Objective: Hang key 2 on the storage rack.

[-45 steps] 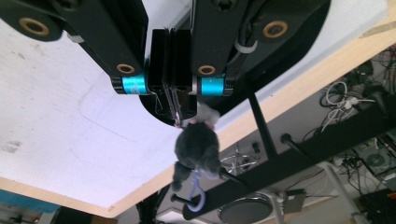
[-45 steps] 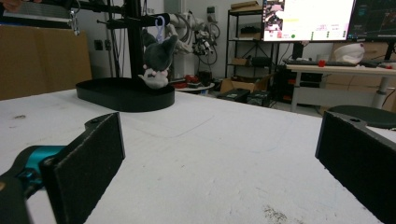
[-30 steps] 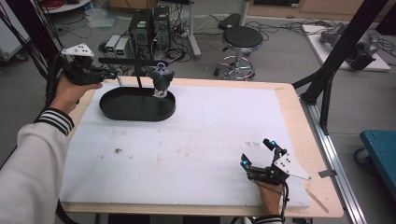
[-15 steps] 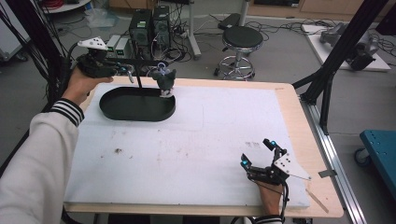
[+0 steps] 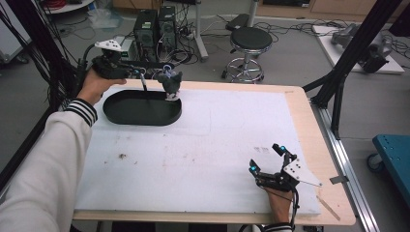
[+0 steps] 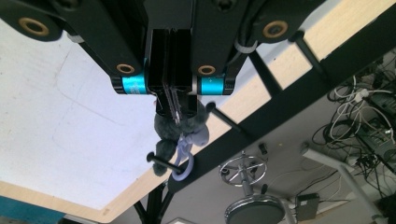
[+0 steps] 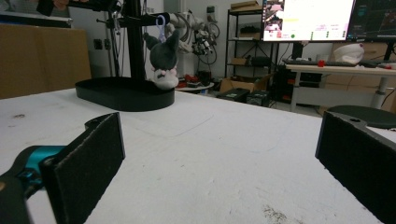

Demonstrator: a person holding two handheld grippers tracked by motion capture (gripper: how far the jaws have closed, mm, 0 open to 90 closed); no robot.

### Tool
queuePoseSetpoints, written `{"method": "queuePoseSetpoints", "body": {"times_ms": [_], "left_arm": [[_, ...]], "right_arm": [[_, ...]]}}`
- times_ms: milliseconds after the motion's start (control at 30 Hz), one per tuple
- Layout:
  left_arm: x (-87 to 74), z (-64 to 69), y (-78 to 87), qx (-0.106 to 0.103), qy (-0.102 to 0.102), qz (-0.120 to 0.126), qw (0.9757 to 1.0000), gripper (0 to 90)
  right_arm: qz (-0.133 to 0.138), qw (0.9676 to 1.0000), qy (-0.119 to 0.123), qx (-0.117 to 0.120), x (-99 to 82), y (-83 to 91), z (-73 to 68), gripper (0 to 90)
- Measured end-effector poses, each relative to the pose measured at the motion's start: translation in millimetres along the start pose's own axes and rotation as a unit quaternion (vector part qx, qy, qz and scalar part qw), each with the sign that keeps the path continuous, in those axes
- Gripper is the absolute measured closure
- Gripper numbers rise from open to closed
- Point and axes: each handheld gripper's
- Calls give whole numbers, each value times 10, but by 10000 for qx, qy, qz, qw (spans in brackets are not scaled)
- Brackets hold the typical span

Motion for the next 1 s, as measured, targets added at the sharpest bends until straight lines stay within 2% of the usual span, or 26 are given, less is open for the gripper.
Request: {"method": "queuePoseSetpoints", "body": {"times_ms": [233,367,533,767,1000], "left_arm": [[57,-21,-114,-75,-73,-102,9999,884],[31,-39,-138,-57,-44,-203,9998,884],[21,-60,-139,-7,-2,-173,9998,884],[-24,-94,-172,-40,-20,-299,9995,884],[-46,-123,-214,27,61,-273,9996,884]], "right_arm": [[4,10000,-9,1,-1,-1,-2,5],[15,10000,18,-4,2,-2,3,6],[-5,10000,-12,-2,0,0,-2,5],[-4,10000,-12,-3,0,0,-2,6],[0,10000,-6,-8,0,-1,-3,5]]}}
Point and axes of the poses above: each handheld gripper's, and its own axes: y roughly backward along the jaws, x roughly out of its top, z roughly to its right, and after that the axes turned 15 degrees about -y, right-handed
